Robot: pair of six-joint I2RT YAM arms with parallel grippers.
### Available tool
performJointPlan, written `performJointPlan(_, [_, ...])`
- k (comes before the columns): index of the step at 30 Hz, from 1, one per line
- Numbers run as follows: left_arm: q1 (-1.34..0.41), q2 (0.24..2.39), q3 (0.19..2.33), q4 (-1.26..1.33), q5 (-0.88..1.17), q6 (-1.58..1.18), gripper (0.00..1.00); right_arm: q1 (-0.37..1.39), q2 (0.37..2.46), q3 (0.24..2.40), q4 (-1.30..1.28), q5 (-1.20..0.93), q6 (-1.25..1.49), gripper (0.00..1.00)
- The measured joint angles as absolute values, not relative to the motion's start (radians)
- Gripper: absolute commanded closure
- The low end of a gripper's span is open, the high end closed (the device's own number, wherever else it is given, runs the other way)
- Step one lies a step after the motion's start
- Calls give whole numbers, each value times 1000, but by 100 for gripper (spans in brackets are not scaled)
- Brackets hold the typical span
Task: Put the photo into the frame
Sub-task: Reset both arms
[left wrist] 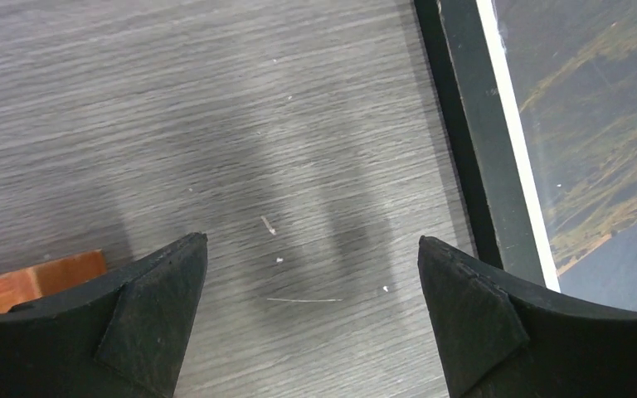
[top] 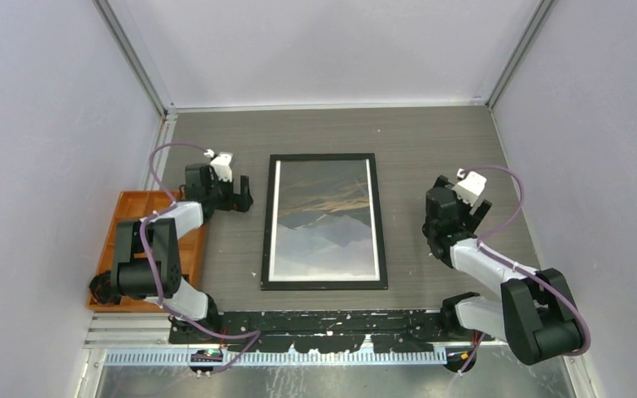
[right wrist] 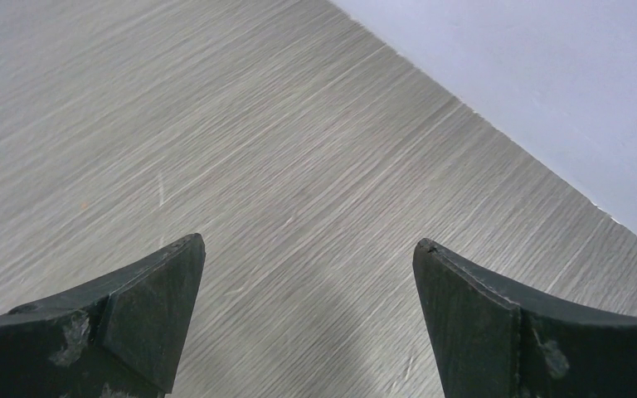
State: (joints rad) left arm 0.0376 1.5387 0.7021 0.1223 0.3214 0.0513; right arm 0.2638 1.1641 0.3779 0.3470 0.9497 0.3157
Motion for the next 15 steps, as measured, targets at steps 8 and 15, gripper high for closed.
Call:
performJointPlan(8, [43,1365,487,463,268,18,0,162,1298,310,639,955,297,0])
performJointPlan(15, [52,1550,307,886,274,-14,0,146,1404,311,764,927,266,0])
